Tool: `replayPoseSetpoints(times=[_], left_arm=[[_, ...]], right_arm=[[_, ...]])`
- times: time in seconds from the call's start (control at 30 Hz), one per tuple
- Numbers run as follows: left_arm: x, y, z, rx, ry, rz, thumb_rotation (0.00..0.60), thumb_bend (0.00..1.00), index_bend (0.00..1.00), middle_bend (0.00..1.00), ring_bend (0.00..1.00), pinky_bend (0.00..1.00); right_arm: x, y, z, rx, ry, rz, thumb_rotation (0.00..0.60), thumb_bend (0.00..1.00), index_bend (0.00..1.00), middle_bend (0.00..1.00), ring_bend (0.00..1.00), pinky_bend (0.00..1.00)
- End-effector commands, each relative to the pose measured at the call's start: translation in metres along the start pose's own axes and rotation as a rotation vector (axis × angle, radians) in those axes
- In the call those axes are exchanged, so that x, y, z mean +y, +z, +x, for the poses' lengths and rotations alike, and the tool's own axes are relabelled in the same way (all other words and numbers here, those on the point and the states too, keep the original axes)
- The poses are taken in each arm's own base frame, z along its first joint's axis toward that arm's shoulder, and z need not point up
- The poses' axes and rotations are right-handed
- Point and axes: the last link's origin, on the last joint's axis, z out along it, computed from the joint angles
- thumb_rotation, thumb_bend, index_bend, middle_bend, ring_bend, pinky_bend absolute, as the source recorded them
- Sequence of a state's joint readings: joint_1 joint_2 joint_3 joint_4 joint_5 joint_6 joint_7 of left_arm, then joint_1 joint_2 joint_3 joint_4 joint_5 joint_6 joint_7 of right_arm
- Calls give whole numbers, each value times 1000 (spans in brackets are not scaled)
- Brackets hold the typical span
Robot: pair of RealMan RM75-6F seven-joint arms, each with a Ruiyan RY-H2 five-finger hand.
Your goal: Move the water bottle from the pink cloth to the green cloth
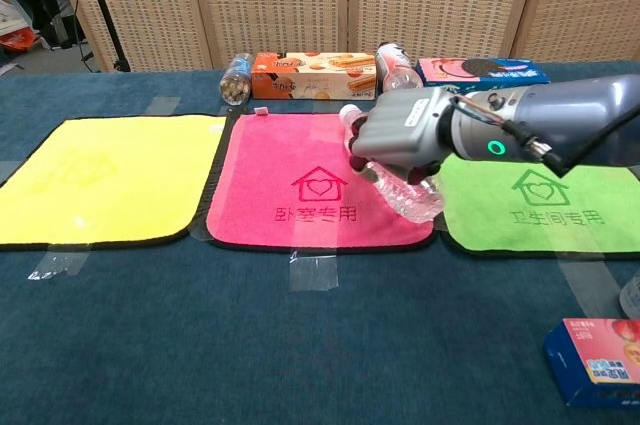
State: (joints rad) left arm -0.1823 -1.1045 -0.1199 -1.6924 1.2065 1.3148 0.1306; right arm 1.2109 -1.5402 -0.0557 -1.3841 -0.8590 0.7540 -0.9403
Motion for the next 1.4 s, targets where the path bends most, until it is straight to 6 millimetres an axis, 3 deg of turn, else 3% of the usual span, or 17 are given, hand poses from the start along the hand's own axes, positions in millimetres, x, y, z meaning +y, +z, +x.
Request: replayPoseSetpoints(times=[0.03,0.67,0.87,1.1,1.4], left_arm=[[1,0,0,-3,1,-2,600,0,0,0,0,0],[4,-5,-2,-4,6,-24,600,0,0,0,0,0],[6,-7,-2,-2,7,-35,600,0,0,0,0,0],[6,-9,-1,3,4,-43,600,0,0,0,0,0],[6,-11,0,7,0,-50,600,0,0,0,0,0]], right_arm=[[8,-8,-10,-14,-28,-18,600,1000,345,223,123,258],[63,-50,-68,-167,-34,-169,600,1000,345,223,123,269],[68,-68,-80,-214,-46,-177,600,1000,346,224,123,269],[68,-79,-69,-153,-12,-178,600,1000,345,224,123,269],[79,-119,-19,121,123,-196,600,1000,345,213,111,269]])
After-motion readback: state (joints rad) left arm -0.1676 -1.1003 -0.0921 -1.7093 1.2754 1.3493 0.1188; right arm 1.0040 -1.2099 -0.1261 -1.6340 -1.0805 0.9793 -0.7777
